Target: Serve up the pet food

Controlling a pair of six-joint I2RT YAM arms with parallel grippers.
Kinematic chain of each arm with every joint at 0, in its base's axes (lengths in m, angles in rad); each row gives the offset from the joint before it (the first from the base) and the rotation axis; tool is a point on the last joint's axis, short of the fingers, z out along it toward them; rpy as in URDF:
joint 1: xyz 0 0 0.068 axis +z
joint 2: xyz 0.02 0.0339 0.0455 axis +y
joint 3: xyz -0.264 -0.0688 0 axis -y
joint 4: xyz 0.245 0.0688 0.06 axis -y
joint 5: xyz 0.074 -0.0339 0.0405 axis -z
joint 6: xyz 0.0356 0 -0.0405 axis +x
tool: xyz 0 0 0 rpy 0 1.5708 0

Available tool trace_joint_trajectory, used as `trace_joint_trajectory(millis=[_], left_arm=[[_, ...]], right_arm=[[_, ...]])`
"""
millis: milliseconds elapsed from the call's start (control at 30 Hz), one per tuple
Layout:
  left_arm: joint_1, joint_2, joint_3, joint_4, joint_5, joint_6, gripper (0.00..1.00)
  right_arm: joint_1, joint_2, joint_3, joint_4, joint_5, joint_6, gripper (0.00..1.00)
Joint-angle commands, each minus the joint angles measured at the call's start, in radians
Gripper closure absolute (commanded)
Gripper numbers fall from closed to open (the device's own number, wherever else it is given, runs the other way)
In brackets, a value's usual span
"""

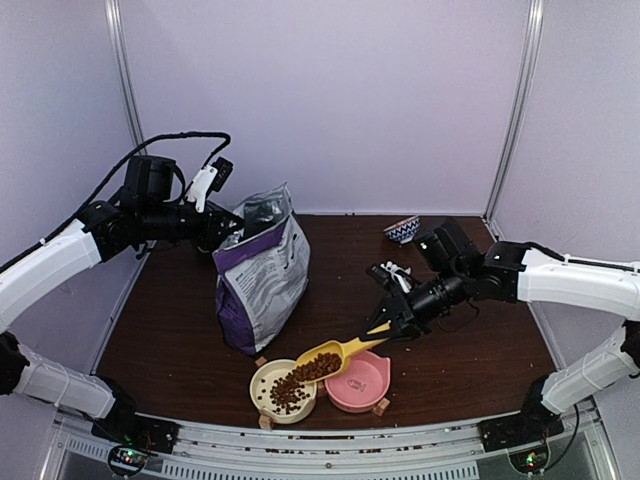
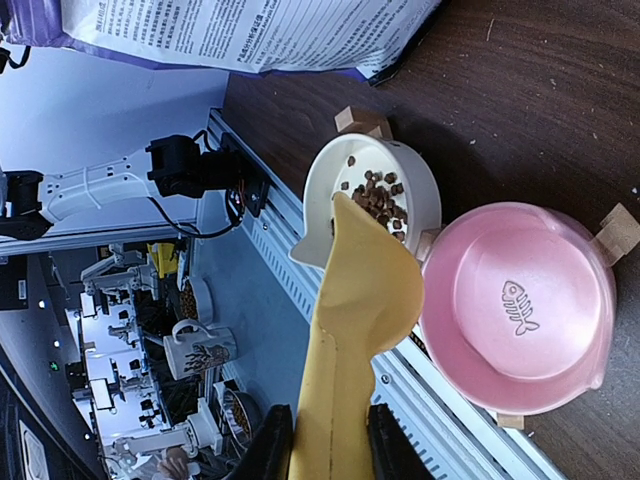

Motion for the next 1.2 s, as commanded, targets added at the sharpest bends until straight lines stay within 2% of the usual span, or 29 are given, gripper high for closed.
trace_joint_trajectory(millis=[0, 400, 933, 1167], left_arm=[[0.009, -0.012, 0.004, 0.061, 0.037, 0.007, 1.00], [0.009, -0.023, 0.005, 0.063, 0.054, 0.001, 1.00], [0.009, -0.039, 0.004, 0.067, 0.069, -0.004, 1.00], [0.008, -0.048, -0.005, 0.082, 0.015, 0.009, 1.00]], right_arm=[[0.013, 0.016, 0.070, -0.071, 0.032, -0.040, 0.86], [0.067, 0.100, 0.219, -0.214, 0.117, -0.095, 0.85], [0.216, 0.240, 0.530, -0.497, 0.428, -0.243, 0.86], [0.222, 0.191, 0.545, -0.472, 0.483, -0.249, 0.86]])
